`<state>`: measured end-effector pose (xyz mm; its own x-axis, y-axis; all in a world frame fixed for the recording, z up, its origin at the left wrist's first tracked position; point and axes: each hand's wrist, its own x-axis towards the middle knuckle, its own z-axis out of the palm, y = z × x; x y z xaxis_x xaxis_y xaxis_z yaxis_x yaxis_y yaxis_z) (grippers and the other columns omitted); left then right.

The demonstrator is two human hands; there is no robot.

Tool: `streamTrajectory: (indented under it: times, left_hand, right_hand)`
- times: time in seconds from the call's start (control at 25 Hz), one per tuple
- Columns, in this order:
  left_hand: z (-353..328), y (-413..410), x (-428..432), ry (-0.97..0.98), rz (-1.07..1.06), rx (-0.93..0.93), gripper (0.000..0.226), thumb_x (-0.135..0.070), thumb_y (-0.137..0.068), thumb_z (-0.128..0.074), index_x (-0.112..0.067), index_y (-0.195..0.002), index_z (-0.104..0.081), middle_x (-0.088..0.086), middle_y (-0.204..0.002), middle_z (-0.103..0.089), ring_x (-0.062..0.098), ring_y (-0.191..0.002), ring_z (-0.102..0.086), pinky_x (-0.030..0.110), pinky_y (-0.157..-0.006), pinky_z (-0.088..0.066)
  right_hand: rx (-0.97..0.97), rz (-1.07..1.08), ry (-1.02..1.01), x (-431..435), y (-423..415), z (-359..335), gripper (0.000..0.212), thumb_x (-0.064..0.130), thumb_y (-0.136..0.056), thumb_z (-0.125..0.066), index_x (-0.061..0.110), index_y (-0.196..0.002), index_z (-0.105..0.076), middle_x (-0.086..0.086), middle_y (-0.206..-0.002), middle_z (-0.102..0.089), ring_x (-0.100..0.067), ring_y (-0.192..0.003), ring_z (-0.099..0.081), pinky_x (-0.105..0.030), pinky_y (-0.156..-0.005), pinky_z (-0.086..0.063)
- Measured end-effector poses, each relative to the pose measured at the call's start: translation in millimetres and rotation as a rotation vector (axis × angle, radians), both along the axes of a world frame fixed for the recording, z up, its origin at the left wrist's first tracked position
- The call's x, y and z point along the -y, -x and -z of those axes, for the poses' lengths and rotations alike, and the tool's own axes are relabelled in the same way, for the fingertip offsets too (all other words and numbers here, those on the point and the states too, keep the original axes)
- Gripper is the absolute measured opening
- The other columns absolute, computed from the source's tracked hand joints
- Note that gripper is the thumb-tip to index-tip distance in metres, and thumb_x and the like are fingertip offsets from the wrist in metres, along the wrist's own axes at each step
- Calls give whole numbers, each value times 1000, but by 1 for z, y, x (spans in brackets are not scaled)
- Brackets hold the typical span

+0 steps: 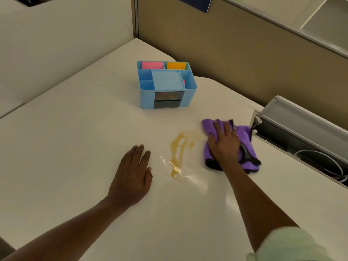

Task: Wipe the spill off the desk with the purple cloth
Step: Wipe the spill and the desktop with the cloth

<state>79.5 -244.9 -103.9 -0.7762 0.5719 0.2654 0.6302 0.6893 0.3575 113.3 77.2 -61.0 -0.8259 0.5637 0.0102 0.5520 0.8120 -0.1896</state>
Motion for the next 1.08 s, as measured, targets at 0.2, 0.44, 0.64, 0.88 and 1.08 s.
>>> streamTrajectory:
  times: [0.2, 0.44, 0.64, 0.88, 1.08]
  left_hand:
    - [-3, -2, 1, -38, -5, 10, 51, -25, -96, -40, -1, -139, -55, 21, -148, -52, 38, -140, -46, 52, -112, -43]
    - [-5, -2, -1, -25, -5, 1, 50, -23, -96, -42, 0, -138, -56, 23, -147, -52, 39, -139, -47, 53, -111, -45]
    - [-3, -1, 1, -46, -3, 12, 48, -16, -94, -49, 0, -139, -55, 22, -148, -52, 38, -140, -47, 52, -113, -44]
    - [1, 0, 0, -29, -6, 4, 49, -19, -95, -46, -2, -140, -54, 21, -150, -50, 37, -142, -45, 49, -116, -40]
    - [-1, 0, 1, -57, -13, 27, 50, -17, -94, -39, 1, -138, -55, 22, -147, -53, 37, -140, -48, 49, -115, -42]
  right_hand:
    - [-150, -398, 74, 62, -36, 20, 50, 27, -102, -45, 21, -152, -51, -2, -161, -46, -23, -154, -35, -43, -127, -26]
    - [-146, -146, 87, 23, 23, 4, 47, 22, -106, -46, 17, -153, -48, -5, -161, -46, -25, -153, -37, -41, -129, -23]
    - [-110, -427, 117, 99, 11, 20, 50, 28, -105, -46, 24, -154, -47, 1, -164, -42, -21, -155, -32, -46, -128, -24]
    - [-79, -407, 41, 69, -13, 21, 52, 29, -104, -41, 24, -156, -44, -1, -165, -40, -24, -156, -31, -49, -127, -25]
    - [-16, -270, 17, 122, 17, 24, 58, 39, -106, -31, 31, -163, -23, -1, -173, -21, -27, -160, -16, -51, -130, -15]
